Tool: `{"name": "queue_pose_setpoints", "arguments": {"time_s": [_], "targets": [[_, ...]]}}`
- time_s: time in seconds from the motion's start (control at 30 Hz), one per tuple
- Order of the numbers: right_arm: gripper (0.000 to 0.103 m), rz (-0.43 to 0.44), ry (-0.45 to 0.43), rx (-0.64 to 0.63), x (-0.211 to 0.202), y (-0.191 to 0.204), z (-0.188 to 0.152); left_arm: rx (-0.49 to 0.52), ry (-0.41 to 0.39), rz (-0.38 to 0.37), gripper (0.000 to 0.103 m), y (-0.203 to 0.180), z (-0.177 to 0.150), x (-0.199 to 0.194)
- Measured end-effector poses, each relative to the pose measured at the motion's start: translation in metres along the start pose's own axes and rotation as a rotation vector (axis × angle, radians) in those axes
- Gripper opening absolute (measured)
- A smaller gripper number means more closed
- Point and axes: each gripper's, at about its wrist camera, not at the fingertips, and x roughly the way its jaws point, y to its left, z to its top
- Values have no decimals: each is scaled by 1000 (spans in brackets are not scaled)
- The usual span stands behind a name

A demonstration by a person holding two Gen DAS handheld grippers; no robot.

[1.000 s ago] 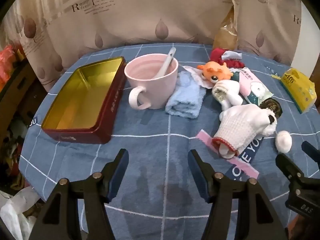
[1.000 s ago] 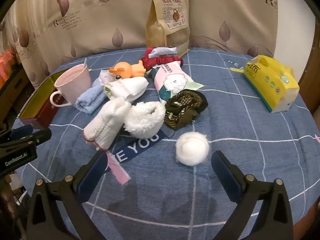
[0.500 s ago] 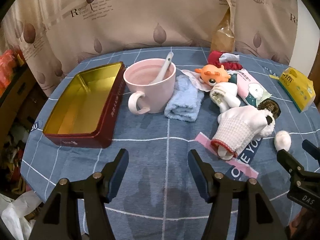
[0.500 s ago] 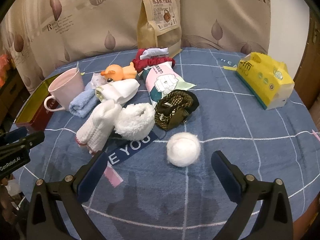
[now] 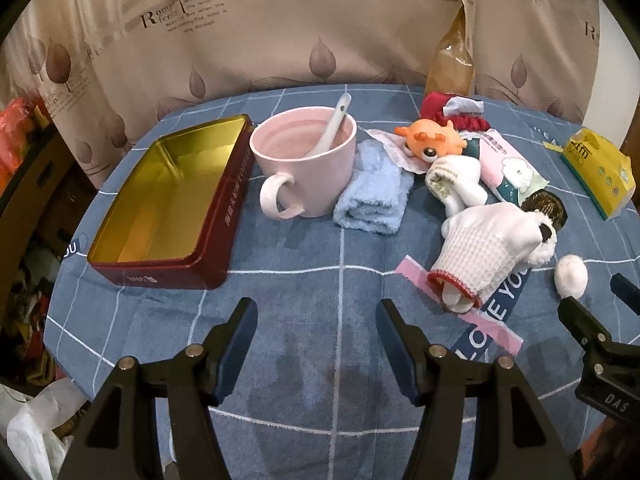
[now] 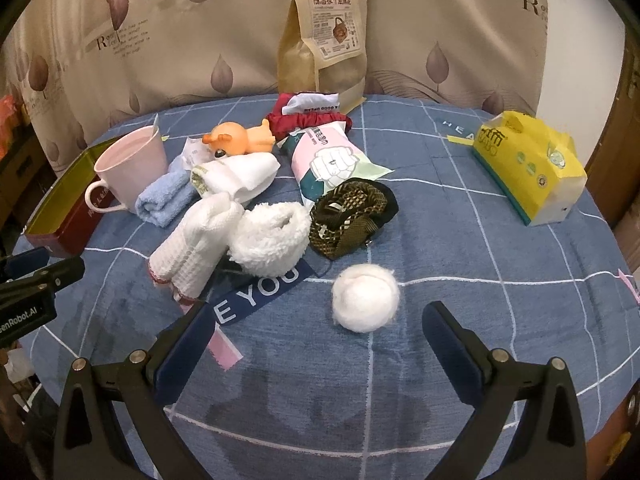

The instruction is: Organize soft objects

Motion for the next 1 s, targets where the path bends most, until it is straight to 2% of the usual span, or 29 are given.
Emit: {"name": "queue_pose_setpoints", "arguments": {"time_s": [1.0], "targets": [[103, -8, 19, -10, 3, -1, -1, -7, 2, 9, 63, 2, 0, 0]]}}
